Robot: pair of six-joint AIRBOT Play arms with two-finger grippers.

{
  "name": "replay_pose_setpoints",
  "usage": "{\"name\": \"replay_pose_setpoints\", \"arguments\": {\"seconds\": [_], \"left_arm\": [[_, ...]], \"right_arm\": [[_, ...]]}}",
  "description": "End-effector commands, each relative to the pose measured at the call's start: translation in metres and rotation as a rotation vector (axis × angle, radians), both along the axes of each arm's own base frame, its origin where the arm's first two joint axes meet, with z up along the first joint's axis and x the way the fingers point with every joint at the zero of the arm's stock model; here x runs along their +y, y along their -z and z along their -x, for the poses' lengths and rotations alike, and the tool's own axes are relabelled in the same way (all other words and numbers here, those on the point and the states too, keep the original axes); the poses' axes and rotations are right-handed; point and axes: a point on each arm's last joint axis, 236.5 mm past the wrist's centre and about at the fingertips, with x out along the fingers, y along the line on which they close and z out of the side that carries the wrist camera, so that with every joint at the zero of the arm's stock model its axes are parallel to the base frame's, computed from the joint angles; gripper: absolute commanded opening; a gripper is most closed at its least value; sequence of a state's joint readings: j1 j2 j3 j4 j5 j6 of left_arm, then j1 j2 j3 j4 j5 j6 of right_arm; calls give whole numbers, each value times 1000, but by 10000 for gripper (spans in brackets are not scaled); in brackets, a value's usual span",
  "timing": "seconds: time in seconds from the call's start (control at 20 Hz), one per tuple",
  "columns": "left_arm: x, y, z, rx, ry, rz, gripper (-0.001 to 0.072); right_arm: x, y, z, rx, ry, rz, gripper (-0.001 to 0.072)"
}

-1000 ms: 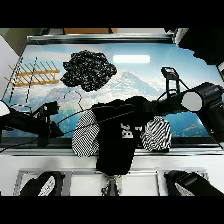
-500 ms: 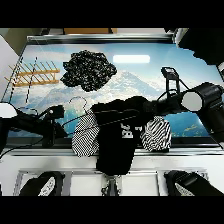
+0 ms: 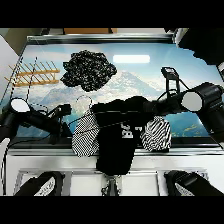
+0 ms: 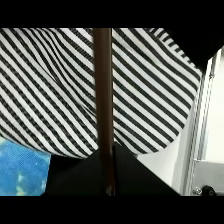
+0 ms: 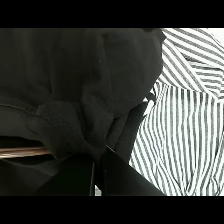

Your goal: Fold the clothes and pants, and hang the long-sleeved shirts on hangers.

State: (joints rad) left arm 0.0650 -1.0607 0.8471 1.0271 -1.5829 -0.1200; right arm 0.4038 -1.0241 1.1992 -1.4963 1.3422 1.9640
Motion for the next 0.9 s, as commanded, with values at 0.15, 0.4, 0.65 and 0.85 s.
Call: {"name": "replay_pose_setpoints", "arguments": {"seconds": [0.15, 0.4, 0.65, 0.85], "left_arm": [[-25, 9, -12, 36, -14, 84, 10], [-33, 14, -15, 46, -15, 99, 10], [-40, 15, -18, 24, -2, 96, 10], [-47, 16, -16, 14, 23, 94, 10]], "right_arm": [[1, 0, 0, 2, -1, -4, 20], [15, -9, 8, -4, -126, -26, 20], [12, -42, 17, -10, -149, -10, 20], [29, -53, 23, -37, -203, -21, 19]]}}
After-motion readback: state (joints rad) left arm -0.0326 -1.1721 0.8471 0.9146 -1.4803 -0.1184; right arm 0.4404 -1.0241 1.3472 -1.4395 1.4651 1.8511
